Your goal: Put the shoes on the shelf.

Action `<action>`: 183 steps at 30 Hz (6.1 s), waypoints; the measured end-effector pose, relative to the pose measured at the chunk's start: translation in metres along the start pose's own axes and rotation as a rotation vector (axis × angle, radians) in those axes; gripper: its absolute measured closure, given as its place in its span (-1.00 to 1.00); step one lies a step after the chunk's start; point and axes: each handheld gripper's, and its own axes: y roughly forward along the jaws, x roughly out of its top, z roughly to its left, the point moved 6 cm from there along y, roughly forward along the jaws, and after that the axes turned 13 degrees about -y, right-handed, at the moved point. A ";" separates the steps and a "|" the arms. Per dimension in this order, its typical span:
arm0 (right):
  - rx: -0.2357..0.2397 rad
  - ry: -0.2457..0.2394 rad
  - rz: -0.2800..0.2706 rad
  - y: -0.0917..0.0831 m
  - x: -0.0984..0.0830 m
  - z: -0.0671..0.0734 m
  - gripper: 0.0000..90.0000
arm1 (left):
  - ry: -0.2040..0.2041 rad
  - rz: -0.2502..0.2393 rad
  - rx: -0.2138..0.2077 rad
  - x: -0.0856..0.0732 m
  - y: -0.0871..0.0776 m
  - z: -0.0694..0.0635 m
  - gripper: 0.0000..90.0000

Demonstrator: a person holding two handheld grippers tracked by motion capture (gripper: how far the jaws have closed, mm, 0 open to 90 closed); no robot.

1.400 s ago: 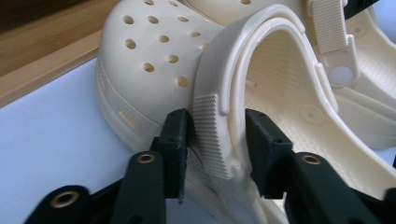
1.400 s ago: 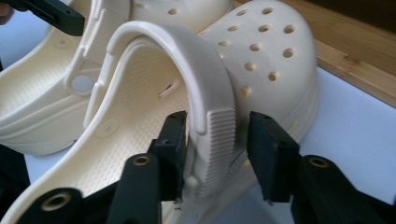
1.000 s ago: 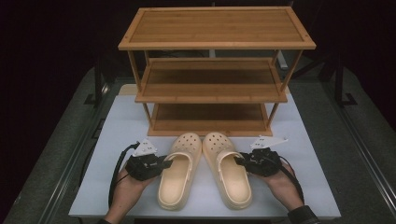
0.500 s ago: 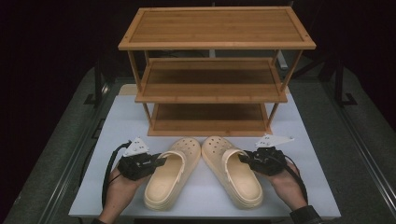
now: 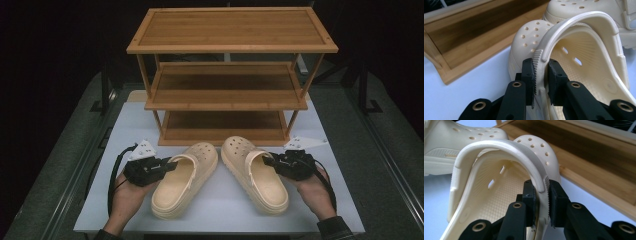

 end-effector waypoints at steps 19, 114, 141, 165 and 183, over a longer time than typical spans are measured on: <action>-0.083 0.008 -0.011 0.021 0.022 -0.051 0.71 | -0.011 -0.050 0.059 0.040 0.038 0.023 0.73; 0.073 0.041 0.052 0.050 -0.043 -0.027 -0.97 | 0.057 -0.005 -0.056 -0.026 0.092 0.015 -1.00; 0.071 0.002 0.024 0.075 -0.026 -0.016 -0.69 | 0.040 0.024 -0.055 -0.015 0.123 0.008 -0.87; 0.036 0.012 -0.021 0.091 -0.008 -0.015 -0.49 | -0.021 0.033 -0.059 0.005 0.145 0.004 -0.69; 0.049 0.031 -0.022 0.116 0.014 -0.044 -0.49 | -0.032 0.061 -0.035 0.025 0.163 0.029 -0.68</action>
